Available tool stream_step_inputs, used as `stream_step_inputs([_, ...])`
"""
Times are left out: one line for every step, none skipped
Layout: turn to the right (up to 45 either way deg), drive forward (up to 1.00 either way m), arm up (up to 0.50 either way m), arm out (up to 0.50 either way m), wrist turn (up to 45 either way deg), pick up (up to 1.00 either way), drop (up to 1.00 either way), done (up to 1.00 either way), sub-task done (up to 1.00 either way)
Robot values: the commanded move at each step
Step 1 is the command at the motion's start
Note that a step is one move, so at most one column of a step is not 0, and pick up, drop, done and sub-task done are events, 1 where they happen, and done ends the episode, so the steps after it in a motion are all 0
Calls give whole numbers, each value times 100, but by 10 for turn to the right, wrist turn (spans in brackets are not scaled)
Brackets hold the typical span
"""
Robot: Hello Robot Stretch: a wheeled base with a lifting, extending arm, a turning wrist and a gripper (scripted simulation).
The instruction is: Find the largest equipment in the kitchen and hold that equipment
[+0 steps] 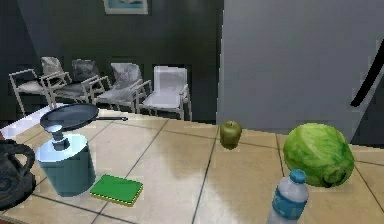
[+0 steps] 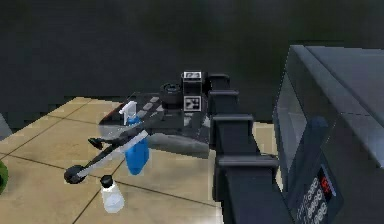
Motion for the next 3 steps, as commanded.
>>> stream_step_inputs([0,0,0,0,450,0,0,0,0])
stream_step_inputs([0,0,0,0,450,0,0,0,0])
stream_step_inputs([0,0,0,0,240,0,0,0,0])
